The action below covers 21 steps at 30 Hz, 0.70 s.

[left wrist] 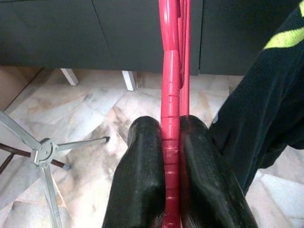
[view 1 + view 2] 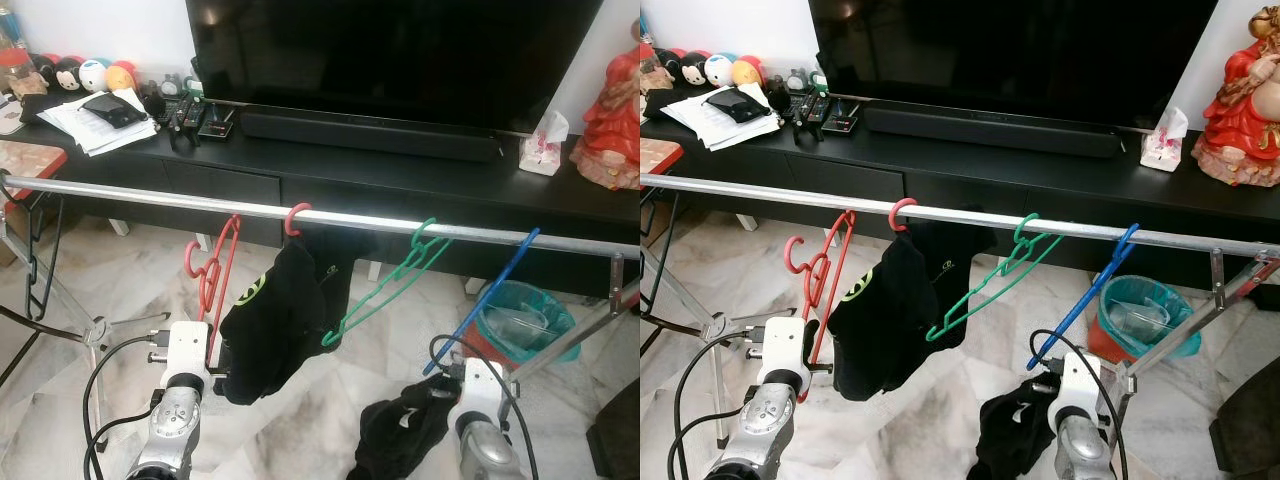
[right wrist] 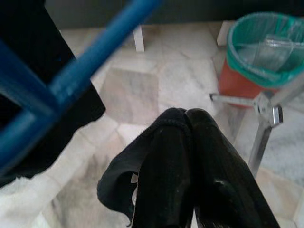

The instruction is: Hang hanger

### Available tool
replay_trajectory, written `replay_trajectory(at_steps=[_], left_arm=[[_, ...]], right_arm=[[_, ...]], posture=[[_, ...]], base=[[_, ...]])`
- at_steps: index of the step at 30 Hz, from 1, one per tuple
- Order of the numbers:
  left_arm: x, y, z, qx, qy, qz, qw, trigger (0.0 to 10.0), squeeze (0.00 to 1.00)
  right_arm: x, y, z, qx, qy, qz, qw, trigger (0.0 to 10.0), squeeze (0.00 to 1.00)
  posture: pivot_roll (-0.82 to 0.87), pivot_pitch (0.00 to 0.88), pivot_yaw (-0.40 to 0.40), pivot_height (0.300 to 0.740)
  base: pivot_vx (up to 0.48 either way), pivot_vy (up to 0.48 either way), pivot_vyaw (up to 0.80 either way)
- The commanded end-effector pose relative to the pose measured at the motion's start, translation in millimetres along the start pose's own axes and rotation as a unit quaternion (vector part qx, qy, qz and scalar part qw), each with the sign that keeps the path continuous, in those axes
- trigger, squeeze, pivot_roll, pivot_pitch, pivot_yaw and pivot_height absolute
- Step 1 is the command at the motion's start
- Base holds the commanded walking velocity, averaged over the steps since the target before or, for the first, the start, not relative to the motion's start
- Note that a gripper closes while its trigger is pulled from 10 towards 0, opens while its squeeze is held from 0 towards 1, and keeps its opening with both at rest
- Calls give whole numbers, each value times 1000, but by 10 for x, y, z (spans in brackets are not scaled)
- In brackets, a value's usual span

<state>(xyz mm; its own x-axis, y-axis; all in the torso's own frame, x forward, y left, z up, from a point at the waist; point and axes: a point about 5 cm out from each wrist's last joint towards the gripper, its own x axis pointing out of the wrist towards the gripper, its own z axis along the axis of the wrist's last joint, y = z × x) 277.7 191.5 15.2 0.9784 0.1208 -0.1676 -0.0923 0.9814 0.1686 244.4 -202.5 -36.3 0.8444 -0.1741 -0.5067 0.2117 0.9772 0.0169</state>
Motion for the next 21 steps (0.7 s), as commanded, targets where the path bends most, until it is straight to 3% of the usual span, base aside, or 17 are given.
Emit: replay_trajectory(at_steps=[1, 21], left_arm=[[-15, -23, -9, -6, 4, -1, 1000, 10000, 0], [-22, -47, -20, -7, 6, -3, 1000, 10000, 0]], right_arm=[[25, 12, 96, 2, -24, 2, 1000, 10000, 0], [19, 11, 85, 1, -24, 3, 1000, 10000, 0]], posture=[[52, 6, -26, 736], [56, 2, -26, 736]], base=[[0, 0, 0], [0, 0, 0]])
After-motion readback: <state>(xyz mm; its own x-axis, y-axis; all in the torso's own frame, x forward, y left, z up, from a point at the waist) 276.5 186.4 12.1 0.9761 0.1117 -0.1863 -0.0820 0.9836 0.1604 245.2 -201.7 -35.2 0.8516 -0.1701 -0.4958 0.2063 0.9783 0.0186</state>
